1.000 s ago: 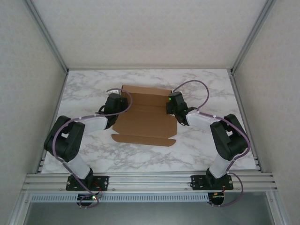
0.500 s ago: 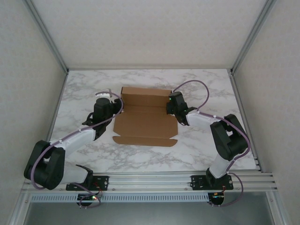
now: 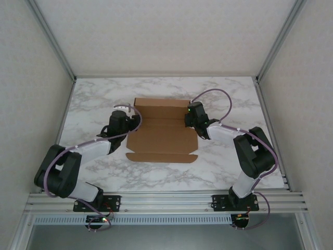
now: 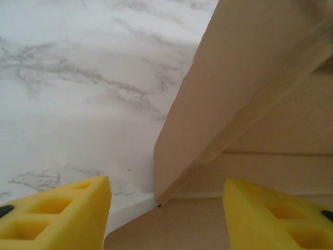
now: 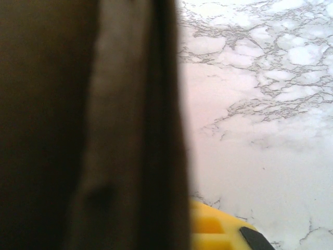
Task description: Fold the paper box
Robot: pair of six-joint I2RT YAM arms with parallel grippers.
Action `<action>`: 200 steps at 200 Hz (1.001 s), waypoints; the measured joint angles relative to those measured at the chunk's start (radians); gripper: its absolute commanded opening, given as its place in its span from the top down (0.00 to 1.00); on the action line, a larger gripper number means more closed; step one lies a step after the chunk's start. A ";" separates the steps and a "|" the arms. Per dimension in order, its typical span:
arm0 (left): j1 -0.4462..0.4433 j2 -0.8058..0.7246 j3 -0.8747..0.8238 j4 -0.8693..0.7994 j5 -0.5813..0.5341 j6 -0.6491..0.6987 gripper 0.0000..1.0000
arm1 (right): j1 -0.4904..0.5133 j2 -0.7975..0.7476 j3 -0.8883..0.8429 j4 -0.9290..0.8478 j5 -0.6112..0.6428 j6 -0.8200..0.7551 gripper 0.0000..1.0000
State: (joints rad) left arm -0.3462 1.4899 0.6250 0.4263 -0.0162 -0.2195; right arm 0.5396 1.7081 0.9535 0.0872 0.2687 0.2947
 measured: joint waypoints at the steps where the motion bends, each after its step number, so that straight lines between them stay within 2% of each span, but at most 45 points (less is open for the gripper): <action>1: 0.000 0.002 0.000 0.001 -0.001 0.000 0.42 | 0.000 0.000 0.000 0.000 -0.001 0.000 0.90; 48: -0.005 0.119 0.011 0.080 -0.045 0.014 0.49 | -0.003 -0.003 0.000 -0.002 -0.012 -0.014 0.90; 78: -0.032 0.126 0.016 0.089 -0.075 -0.003 0.44 | -0.006 -0.003 0.000 -0.003 -0.027 -0.014 0.85; 86: -0.039 0.111 0.014 0.092 -0.084 -0.014 0.44 | -0.006 -0.005 -0.001 -0.004 -0.031 -0.014 0.79; 102: -0.045 0.045 -0.011 0.104 -0.105 -0.046 0.42 | -0.006 -0.012 -0.012 -0.008 -0.037 -0.011 0.59; 114: -0.045 -0.017 -0.042 0.115 -0.113 -0.072 0.42 | -0.006 -0.021 -0.026 -0.007 -0.042 -0.018 0.47; 142: -0.049 -0.154 -0.106 0.108 -0.131 -0.129 0.40 | -0.006 -0.077 -0.100 0.002 -0.061 -0.018 0.30; 163: -0.050 -0.257 -0.145 0.080 -0.153 -0.152 0.38 | -0.006 -0.134 -0.150 0.008 -0.080 -0.025 0.24; 200: -0.050 -0.405 -0.149 0.031 -0.160 -0.155 0.37 | -0.006 -0.250 -0.195 0.064 -0.135 -0.048 0.24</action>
State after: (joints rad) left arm -0.3962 1.0851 0.4759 0.4572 -0.1761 -0.3744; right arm 0.5335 1.4582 0.7586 0.1509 0.1333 0.2466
